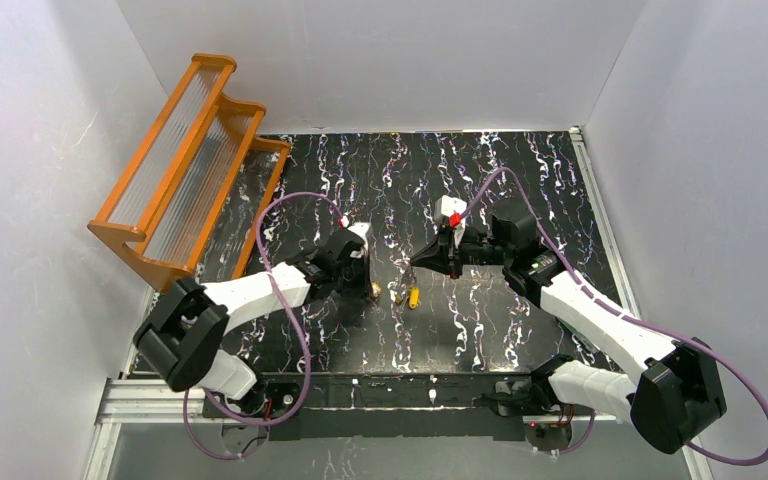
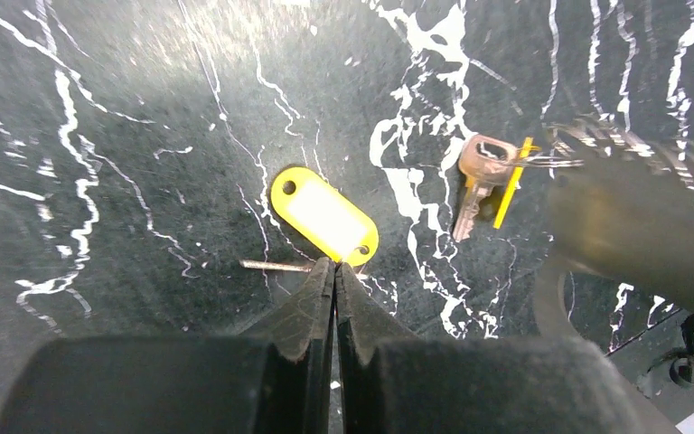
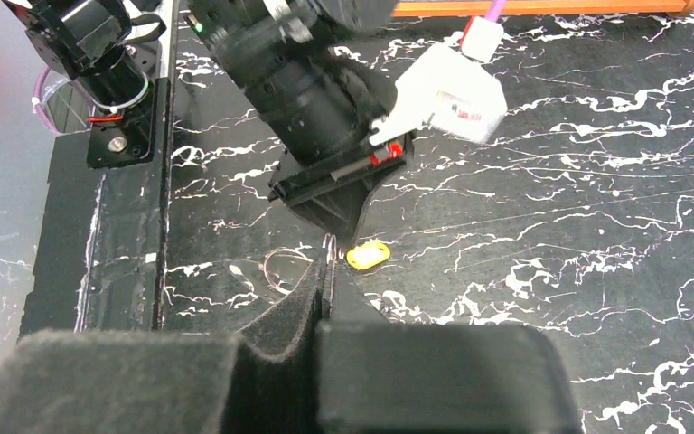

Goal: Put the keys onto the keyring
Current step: Pick up the key from the center of the board.

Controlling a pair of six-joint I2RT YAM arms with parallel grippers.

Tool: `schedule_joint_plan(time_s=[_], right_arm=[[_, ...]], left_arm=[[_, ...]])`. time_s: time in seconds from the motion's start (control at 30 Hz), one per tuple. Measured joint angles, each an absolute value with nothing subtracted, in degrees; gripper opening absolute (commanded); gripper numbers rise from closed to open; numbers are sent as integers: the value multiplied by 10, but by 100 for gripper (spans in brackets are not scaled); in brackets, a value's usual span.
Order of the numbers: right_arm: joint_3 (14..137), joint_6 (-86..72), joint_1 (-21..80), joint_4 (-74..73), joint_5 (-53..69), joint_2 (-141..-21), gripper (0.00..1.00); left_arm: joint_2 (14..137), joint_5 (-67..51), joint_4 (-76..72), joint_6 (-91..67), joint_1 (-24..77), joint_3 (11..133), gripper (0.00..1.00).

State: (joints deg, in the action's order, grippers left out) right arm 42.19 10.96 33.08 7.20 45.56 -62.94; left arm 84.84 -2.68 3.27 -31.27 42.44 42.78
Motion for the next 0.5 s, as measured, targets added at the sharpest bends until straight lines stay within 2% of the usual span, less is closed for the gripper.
schedule_joint_plan(time_s=[0.2,0.5], right_arm=[[422,113,331,68,461,-630,1],[466,141,331,31,507,-666,1]], left_arm=[[755,21,42,-263,424,430,0],[594,50,6,-88,424,436,0]])
